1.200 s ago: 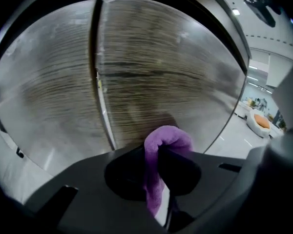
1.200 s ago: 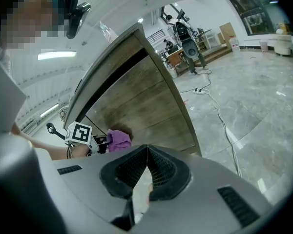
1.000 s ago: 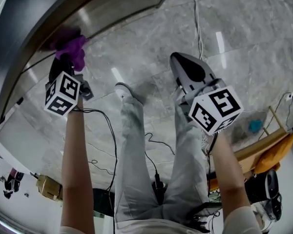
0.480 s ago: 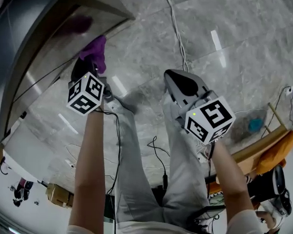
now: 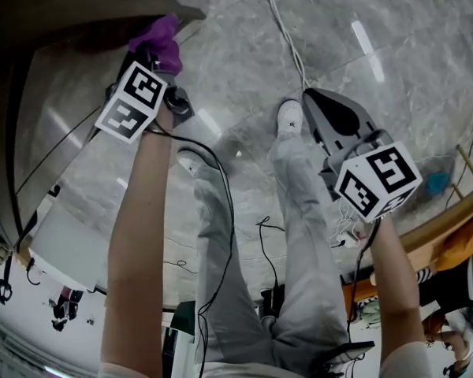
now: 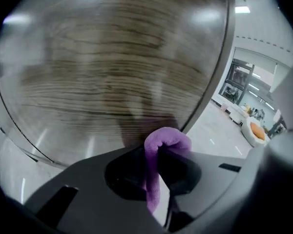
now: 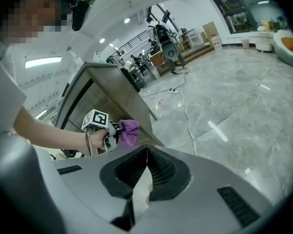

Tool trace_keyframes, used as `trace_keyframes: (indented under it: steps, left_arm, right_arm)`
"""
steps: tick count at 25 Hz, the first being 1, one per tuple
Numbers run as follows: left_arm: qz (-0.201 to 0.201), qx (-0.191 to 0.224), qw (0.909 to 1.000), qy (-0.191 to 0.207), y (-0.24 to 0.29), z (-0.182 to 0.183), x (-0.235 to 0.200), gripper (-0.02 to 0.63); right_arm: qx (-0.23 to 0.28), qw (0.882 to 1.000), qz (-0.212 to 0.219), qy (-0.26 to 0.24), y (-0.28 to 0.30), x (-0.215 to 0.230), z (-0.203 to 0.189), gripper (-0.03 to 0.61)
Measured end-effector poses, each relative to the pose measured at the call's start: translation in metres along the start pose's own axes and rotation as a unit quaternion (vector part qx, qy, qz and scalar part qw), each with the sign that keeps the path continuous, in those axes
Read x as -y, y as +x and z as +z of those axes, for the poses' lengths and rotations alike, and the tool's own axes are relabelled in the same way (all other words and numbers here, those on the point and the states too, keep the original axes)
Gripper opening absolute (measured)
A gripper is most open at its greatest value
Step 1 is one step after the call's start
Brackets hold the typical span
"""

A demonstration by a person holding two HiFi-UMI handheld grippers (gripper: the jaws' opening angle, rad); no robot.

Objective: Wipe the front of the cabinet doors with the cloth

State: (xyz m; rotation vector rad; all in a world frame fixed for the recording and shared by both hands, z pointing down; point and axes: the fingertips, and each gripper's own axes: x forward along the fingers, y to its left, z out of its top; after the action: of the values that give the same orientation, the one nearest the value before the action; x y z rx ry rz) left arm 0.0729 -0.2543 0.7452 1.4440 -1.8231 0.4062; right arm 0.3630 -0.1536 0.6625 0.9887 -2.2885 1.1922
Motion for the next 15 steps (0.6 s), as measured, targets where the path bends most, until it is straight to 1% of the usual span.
trace_keyframes:
  steps: [2, 4, 8, 12, 15]
  left_arm:
    - [-0.002, -0.002, 1.0, -0.009, 0.0, -0.006, -0.007, 0.052]
    - [-0.005, -0.005, 0.9998, -0.017, 0.001, -0.012, -0.022, 0.052]
    - [-0.024, -0.004, 0.9996, -0.015, 0.002, -0.02, -0.058, 0.052]
    - [0.007, -0.015, 0.9998, -0.007, -0.012, -0.022, -0.117, 0.052]
    - [0.025, -0.024, 0.9994, 0.007, -0.023, -0.028, -0.166, 0.052]
  right_arm:
    - [0.004, 1.0, -0.013, 0.006, 0.002, 0.009, -0.011, 0.026]
    - [0.008, 1.0, -0.022, 0.01, 0.01, 0.01, -0.022, 0.026]
    - [0.013, 1.0, -0.026, 0.006, 0.032, -0.005, -0.035, 0.026]
    - [0.016, 1.0, -0.017, -0.002, 0.058, -0.035, -0.043, 0.026]
    - [0.014, 1.0, -0.009, -0.007, 0.077, -0.059, -0.055, 0.026]
